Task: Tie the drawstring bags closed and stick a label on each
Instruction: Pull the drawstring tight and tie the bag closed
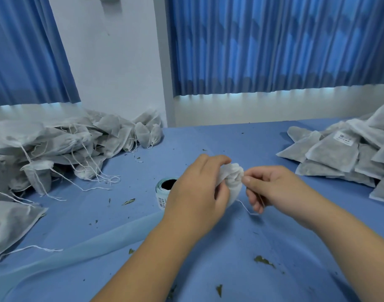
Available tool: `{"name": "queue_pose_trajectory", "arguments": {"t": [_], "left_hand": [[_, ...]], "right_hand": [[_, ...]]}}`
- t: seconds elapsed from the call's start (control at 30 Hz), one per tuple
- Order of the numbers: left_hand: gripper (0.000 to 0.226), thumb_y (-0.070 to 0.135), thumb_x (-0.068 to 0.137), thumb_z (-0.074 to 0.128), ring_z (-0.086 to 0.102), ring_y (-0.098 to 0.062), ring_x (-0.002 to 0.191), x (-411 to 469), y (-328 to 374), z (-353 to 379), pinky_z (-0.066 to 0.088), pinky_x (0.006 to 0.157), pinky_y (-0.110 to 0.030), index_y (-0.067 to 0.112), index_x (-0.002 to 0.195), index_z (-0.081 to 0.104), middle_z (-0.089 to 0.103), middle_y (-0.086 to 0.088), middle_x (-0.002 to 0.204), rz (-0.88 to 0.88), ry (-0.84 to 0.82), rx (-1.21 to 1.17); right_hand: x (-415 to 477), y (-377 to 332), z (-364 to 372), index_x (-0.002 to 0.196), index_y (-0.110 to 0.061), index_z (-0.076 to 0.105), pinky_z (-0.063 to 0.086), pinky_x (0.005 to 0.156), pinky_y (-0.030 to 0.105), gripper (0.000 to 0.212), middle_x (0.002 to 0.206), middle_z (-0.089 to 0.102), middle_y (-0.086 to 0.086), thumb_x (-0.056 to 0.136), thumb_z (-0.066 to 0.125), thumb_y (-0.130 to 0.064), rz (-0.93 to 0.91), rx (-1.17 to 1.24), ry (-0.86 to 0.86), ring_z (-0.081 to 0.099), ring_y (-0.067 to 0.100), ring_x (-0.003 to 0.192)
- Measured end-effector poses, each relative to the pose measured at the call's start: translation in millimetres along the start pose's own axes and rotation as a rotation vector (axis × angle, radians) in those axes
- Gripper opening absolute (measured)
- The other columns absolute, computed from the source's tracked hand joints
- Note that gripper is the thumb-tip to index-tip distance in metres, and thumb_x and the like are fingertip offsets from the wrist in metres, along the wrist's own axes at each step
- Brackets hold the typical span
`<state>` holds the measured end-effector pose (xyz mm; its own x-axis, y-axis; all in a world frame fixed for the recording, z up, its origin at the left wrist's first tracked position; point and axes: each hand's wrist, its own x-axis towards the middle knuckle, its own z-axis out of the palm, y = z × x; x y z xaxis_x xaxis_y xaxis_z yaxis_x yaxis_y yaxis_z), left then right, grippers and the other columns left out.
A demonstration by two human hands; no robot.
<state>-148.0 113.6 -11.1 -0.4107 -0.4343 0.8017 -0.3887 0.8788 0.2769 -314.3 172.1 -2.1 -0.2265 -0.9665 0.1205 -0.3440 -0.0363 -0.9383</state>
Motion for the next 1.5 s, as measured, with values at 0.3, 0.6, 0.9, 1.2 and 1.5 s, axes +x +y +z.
{"name": "queue_pose_trajectory", "arguments": {"t": [0.3,0.6,0.9,1.2,1.5], "left_hand": [[0.044,0.003,0.075,0.061,0.055,-0.030,0.081,1,0,-7,0.031,0.059,-0.030,0.018,0.115,0.071,0.055,-0.006,0.092,0.006,-0.299,0.267],[0.062,0.046,0.082,0.045,0.054,0.005,0.099,-14,28,21,0.042,0.086,-0.013,0.029,0.141,0.045,0.055,0.024,0.109,-0.101,-0.298,-0.357],[0.017,0.069,0.078,0.041,0.054,0.003,0.068,-10,19,18,0.038,0.057,-0.014,0.057,0.089,0.048,0.059,0.028,0.073,-0.245,-0.252,-0.357],[0.050,0.013,0.080,0.053,0.053,0.012,0.090,-8,31,17,0.036,0.082,-0.001,0.016,0.129,0.061,0.062,0.015,0.103,-0.130,-0.055,-0.270],[0.037,0.004,0.070,0.041,0.056,0.003,0.071,-1,39,-2,0.038,0.063,-0.007,0.031,0.073,0.066,0.063,0.010,0.070,-0.274,0.072,-0.438]], "right_hand": [[-13,-9,-20,0.074,-0.014,0.071,0.019,0.041,0.018,0.028,0.050,0.026,-0.005,0.095,0.053,-0.011,0.043,0.006,-0.113,0.019,0.012,0.044],[-22,-18,-16,0.063,-0.011,0.062,0.018,0.042,0.017,0.020,0.051,0.023,-0.003,0.082,0.055,-0.007,-0.033,0.102,-0.225,0.018,0.011,0.044],[-22,-18,-36,0.052,-0.012,0.056,0.015,0.043,0.014,0.020,0.044,0.018,-0.007,0.069,0.048,-0.011,-0.120,0.495,-0.080,0.013,0.006,0.037],[-24,-19,-4,0.063,-0.009,0.063,0.010,0.045,0.020,0.016,0.048,0.019,-0.004,0.073,0.052,-0.014,-0.144,0.424,-0.226,0.014,0.009,0.042],[-26,-24,-14,0.058,-0.009,0.059,0.015,0.042,0.015,0.019,0.045,0.020,-0.007,0.073,0.047,-0.011,-0.180,0.544,-0.176,0.014,0.007,0.039]]}}
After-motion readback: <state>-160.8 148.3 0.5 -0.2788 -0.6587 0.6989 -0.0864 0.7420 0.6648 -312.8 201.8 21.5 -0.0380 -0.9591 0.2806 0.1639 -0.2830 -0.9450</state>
